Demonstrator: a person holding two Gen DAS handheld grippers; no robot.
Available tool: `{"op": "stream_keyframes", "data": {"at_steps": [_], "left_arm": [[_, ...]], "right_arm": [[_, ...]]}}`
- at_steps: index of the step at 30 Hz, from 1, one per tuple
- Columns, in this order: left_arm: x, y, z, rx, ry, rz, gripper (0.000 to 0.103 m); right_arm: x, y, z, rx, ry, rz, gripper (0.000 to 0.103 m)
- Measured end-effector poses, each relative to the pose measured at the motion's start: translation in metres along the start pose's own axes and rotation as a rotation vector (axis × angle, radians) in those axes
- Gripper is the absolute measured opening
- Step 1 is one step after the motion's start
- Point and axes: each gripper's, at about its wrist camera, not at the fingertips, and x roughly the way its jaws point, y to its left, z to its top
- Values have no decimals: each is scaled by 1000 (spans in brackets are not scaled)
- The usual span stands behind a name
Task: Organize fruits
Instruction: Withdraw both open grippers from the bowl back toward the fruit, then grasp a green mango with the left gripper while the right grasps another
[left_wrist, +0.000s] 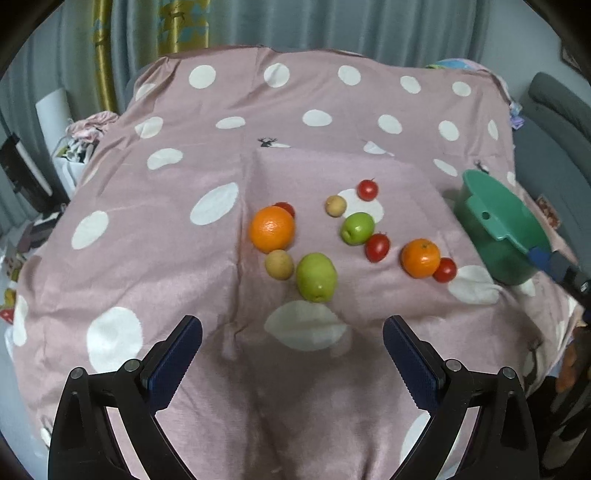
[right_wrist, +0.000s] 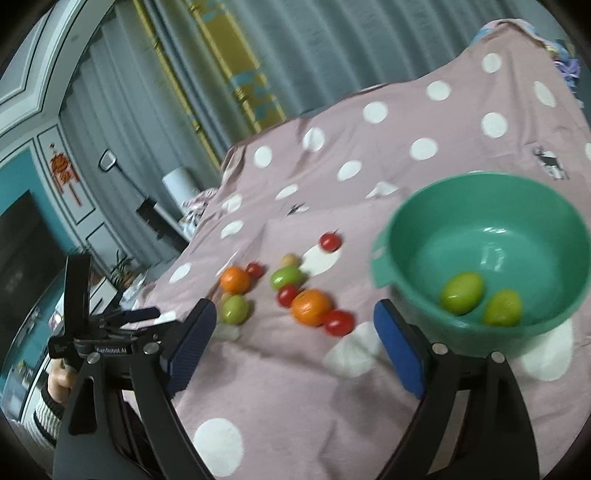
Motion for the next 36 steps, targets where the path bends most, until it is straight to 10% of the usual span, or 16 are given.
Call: {"op": "stream_keyframes", "data": {"at_steps": [21, 25, 36], "left_arm": [[52, -3, 19, -34, 61, -155, 97], [67, -3, 22, -35, 98, -160, 73], [86, -2, 26, -35, 129, -200, 47]], "right_arm": [[55, 26, -3, -58, 130, -36, 88], [60, 25, -3, -62, 142, -50, 88], [70, 21, 1, -69, 153, -65, 88]]}}
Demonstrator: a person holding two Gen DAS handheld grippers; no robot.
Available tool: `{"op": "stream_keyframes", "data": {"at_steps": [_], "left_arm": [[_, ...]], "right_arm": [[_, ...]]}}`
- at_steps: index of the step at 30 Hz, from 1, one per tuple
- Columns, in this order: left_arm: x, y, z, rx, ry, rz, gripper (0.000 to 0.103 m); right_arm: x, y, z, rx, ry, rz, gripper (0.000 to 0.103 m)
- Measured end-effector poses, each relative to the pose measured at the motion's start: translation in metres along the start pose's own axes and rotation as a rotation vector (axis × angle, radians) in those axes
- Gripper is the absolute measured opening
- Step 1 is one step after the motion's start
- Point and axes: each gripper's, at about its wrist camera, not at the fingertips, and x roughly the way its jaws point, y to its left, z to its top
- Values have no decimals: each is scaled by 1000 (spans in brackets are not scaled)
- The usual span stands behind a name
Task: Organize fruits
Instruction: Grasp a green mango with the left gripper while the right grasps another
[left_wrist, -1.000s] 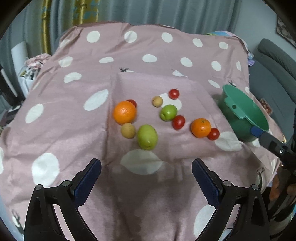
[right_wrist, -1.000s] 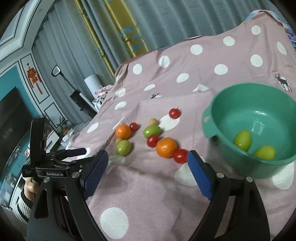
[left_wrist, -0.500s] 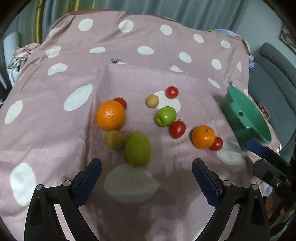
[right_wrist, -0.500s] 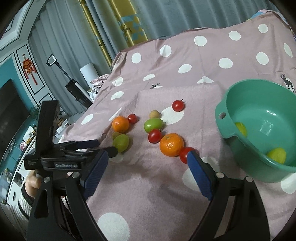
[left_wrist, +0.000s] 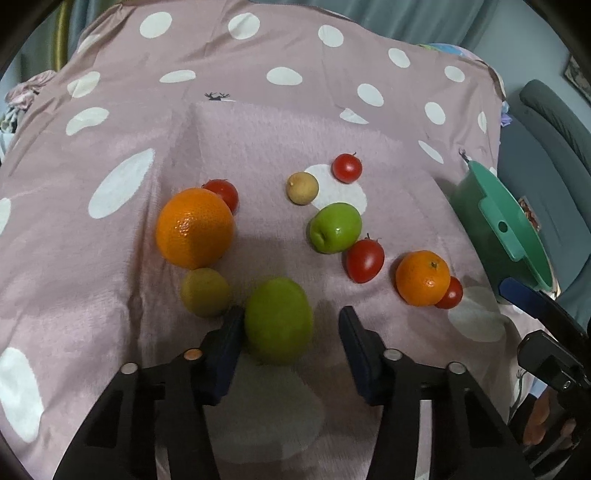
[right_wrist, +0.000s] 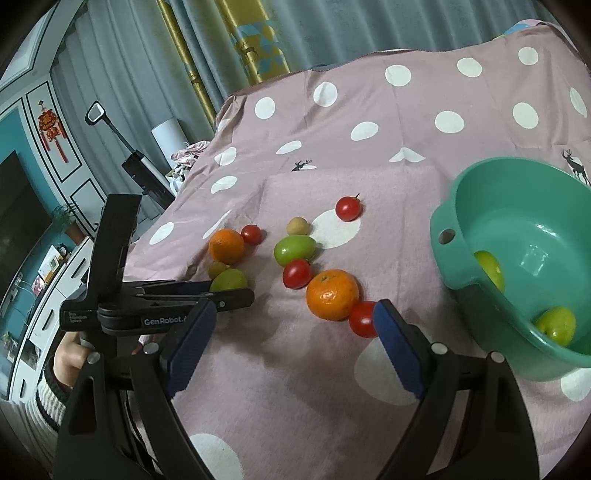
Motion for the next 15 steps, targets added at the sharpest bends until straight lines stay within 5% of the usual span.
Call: {"op": "stream_keyframes", "data": {"at_steps": [3, 15], "left_arm": [[2, 1, 3, 7, -2, -10, 37], [-14, 15, -2, 22, -55, -83, 36]], "right_arm": [[4, -1, 1, -2, 13, -5, 88], [38, 18, 30, -93, 71, -53, 87]]}}
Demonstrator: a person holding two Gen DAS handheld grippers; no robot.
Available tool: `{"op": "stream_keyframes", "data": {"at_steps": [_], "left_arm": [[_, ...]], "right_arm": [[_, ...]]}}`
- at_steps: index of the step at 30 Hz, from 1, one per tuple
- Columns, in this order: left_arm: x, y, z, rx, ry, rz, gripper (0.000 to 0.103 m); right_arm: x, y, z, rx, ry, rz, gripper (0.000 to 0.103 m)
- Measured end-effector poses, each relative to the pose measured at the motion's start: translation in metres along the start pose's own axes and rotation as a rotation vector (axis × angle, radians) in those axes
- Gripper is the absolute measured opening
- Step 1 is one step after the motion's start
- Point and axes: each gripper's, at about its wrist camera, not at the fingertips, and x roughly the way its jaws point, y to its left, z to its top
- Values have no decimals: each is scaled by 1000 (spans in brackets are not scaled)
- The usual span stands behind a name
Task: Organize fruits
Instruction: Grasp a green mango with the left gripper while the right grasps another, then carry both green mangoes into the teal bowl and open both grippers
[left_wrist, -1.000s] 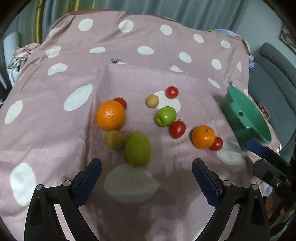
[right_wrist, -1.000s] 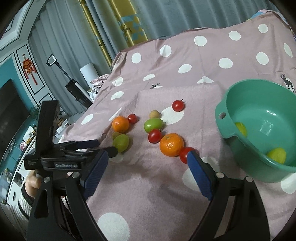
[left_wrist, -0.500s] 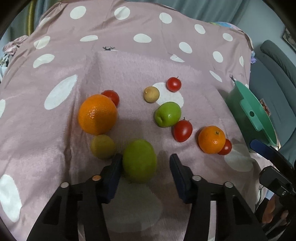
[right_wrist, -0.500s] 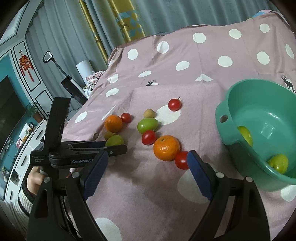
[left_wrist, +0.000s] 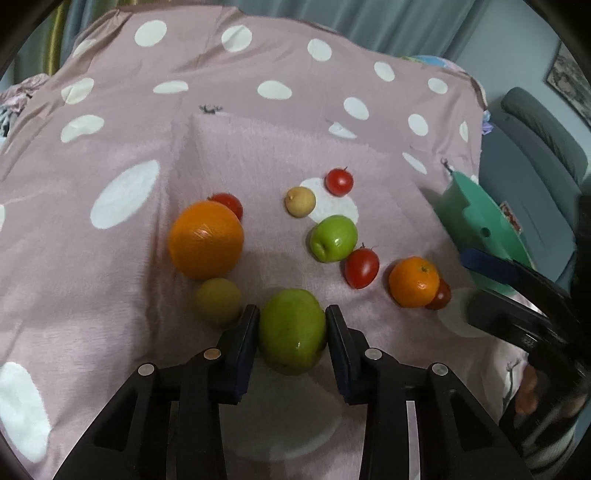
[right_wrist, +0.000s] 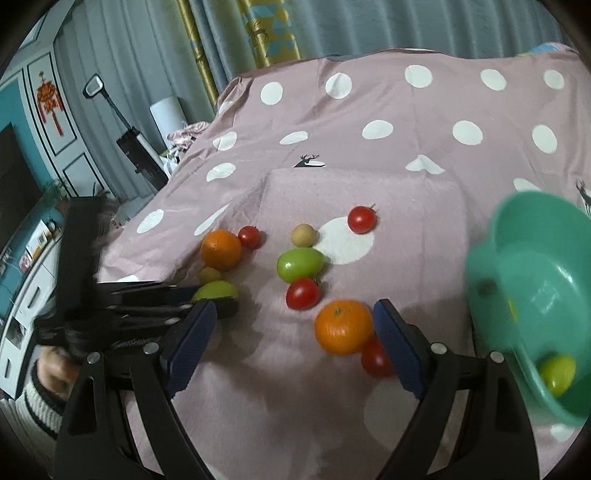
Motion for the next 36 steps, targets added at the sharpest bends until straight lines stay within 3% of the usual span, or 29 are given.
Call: {"op": "stream_keyframes", "data": {"at_steps": [8, 10, 14, 21, 28, 36], "left_arm": [[-14, 7, 3, 3, -50, -45, 36], [-13, 11, 2, -3, -50, -41, 36], [-13, 21, 2, -32, -53, -65, 36], [-14, 23, 6, -30, -71, -49, 36], [-15, 24, 6, -41, -74, -39, 36], [-17, 21, 3, -19, -85, -7, 36]], "right_arm": [[51, 8, 33, -67, 97, -30, 83], [63, 12, 38, -100, 133, -42, 75], [85, 11, 44, -119, 198, -58, 69], [105, 7, 40, -114, 256, -76, 45], [94, 7, 36, -88, 211, -55, 44], [48, 9, 23, -44, 92, 2, 44]]}}
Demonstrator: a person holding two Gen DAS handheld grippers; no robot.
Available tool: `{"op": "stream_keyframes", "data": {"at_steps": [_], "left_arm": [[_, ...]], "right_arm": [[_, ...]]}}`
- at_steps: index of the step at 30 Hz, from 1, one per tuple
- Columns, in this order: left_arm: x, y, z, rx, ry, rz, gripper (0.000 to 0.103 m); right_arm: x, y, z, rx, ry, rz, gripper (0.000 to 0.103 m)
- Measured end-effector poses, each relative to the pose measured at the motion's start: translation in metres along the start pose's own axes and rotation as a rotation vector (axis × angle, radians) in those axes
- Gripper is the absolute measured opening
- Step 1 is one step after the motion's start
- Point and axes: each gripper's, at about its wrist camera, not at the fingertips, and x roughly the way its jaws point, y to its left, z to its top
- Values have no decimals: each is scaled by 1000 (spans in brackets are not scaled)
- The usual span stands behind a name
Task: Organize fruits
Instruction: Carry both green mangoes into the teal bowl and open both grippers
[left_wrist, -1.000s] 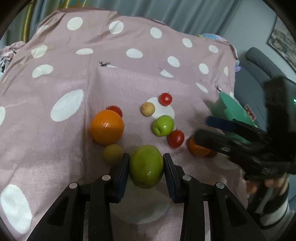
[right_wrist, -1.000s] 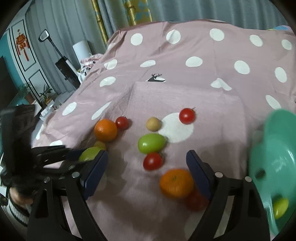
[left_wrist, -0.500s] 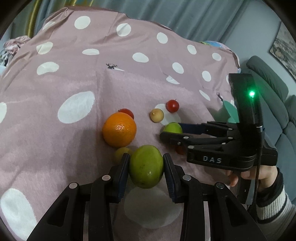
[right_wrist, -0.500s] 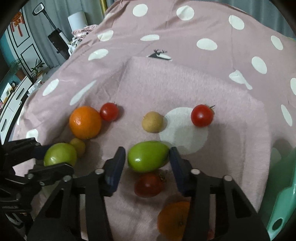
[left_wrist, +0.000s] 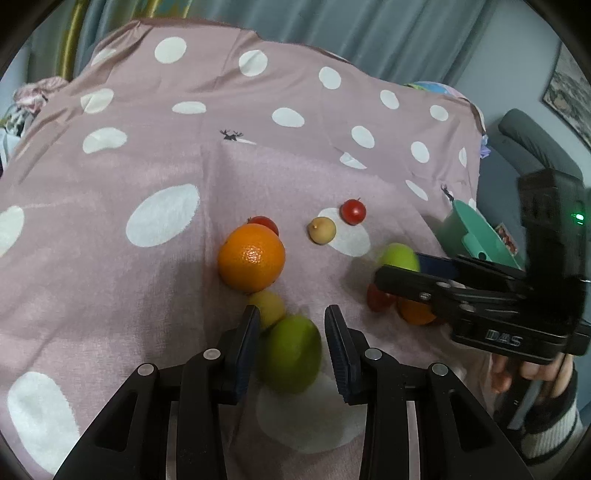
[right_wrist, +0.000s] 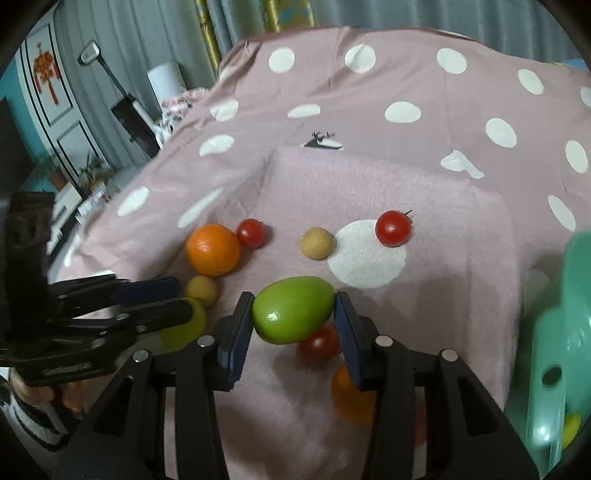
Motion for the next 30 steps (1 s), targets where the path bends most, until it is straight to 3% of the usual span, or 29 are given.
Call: {"op": "stream_keyframes", "data": {"at_steps": [12, 21, 23, 30], "left_arm": [[11, -8, -4, 19, 55, -32, 36], [29, -29, -7, 134, 145, 57, 36], [32, -32, -8, 150, 135, 81, 36], [28, -31, -8, 105, 121, 94, 35]], "right_arm": [[-32, -4, -35, 60, -47, 39, 44], [-36, -17, -44, 104, -74, 83, 44], [-39, -17, -45, 110, -82, 91, 44], [-47, -26, -50, 128, -107, 99, 44]]}}
